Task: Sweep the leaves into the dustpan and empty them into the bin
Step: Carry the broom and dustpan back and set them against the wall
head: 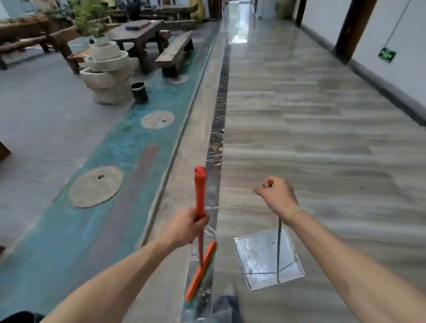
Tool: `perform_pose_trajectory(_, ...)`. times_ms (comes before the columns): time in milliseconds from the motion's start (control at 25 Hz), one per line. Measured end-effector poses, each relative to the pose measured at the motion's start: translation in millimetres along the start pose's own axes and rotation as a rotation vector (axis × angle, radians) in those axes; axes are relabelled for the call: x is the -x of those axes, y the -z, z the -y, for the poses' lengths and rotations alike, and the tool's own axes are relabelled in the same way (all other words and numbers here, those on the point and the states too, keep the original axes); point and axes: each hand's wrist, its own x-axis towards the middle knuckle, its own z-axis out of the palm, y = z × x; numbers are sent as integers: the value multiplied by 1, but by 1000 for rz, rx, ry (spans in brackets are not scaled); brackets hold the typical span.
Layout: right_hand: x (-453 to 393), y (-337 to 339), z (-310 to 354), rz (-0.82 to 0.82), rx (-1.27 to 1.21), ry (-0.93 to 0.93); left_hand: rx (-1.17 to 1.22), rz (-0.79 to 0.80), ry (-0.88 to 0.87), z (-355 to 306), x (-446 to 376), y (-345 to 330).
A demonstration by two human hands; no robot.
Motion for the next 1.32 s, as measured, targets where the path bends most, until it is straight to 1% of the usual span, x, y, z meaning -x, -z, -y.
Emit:
perform_pose_trajectory(40, -12, 20, -11, -62, 17, -27, -187, 13, -80, -21, -21, -9)
perform_pose_trajectory(80, -21, 35, -18, -104, 35, -48, -309, 8, -135, -36, -39, -14)
perform_pose_trajectory(120, -32, 51, -28, -152, 48, -76, -370, 17, -201, -52, -61, -23)
perform_pose_trajectory(240, -75, 99, -59, -303, 68, -169, -487, 30, -387, -106, -134, -51)
perform_pose_trajectory(360, -124, 139, -86, -389, 45, -251, -529, 16, -497, -158, -209, -73)
perform_pose_trajectory(600, -206, 195, -112, -489, 54, -360, -472, 38, -569, -241, -327, -102)
perform_pose_trajectory(720, -248, 222, -122, -523, 54, -376, -448, 38, -628, -282, -373, -109)
perform_pose_trajectory(920, -327, 268, -139, -581, 32, -393, -441, 47, -661, -339, -446, -125)
perform_pose_trajectory(1200, -467, 332, -185, -613, 39, -379, -416, 83, -641, -429, -569, -172)
perform_pose_trajectory(1320, -534, 367, -202, -573, 31, -419, -405, 83, -598, -477, -625, -190)
